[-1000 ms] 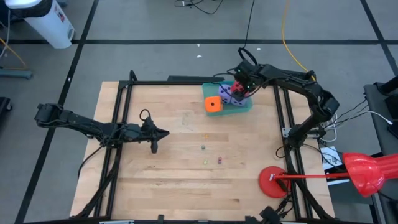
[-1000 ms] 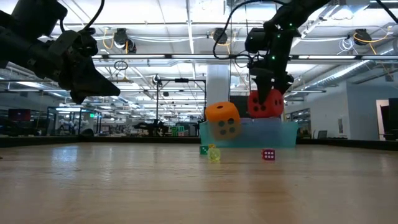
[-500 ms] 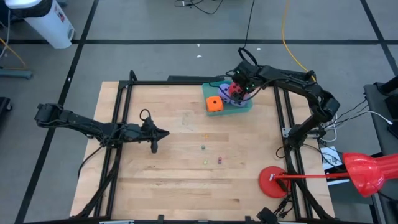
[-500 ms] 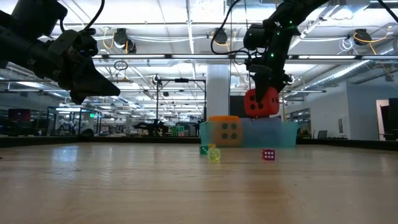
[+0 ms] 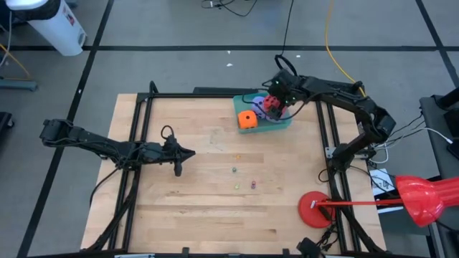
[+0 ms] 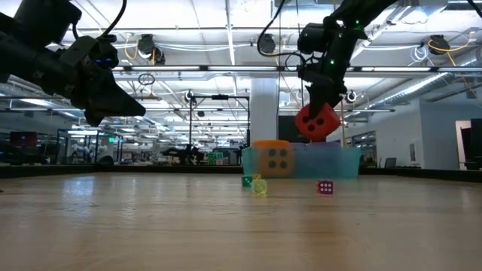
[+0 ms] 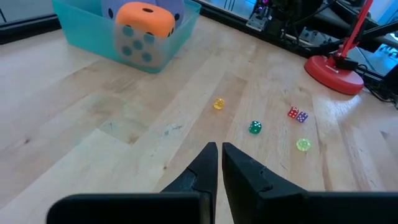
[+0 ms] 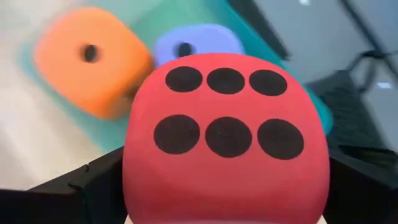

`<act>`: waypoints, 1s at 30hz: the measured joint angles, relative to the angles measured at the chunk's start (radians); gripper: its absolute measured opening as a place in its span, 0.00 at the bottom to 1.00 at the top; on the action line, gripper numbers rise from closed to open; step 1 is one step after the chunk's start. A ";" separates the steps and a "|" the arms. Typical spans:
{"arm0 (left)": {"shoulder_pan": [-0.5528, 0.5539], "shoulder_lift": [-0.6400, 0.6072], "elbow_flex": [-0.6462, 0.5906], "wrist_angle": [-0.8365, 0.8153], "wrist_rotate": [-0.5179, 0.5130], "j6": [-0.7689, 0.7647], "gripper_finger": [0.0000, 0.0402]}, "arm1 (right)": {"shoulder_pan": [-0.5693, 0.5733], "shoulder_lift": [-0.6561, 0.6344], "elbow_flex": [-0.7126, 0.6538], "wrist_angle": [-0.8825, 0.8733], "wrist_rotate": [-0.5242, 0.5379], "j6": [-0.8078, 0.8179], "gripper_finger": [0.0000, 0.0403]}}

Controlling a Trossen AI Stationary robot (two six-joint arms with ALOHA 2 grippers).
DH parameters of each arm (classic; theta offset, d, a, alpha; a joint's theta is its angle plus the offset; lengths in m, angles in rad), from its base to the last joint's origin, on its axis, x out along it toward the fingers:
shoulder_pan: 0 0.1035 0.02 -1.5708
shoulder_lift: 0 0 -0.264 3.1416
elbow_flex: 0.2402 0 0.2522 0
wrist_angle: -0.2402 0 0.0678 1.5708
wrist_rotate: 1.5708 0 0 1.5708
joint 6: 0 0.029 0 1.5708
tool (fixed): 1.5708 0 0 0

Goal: Pick & Place Dice
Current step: Put the large red dice into the blue transparent bin

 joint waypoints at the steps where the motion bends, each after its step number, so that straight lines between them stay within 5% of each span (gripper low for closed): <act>1: 0.000 0.000 0.000 0.000 0.000 -0.001 0.08 | 0.000 0.001 -0.007 -0.007 0.021 -0.005 0.99; 14: 0.000 0.000 0.000 0.001 0.000 -0.045 0.08 | 0.014 -0.008 -0.045 0.051 0.073 0.026 0.99; 24: 0.040 0.000 0.022 -0.010 -0.008 -0.139 0.08 | 0.011 -0.010 -0.202 0.337 0.034 -0.074 0.99; 30: 0.116 0.017 0.132 -0.019 0.035 -0.031 0.04 | 0.011 -0.006 -0.221 0.364 -0.009 -0.141 0.99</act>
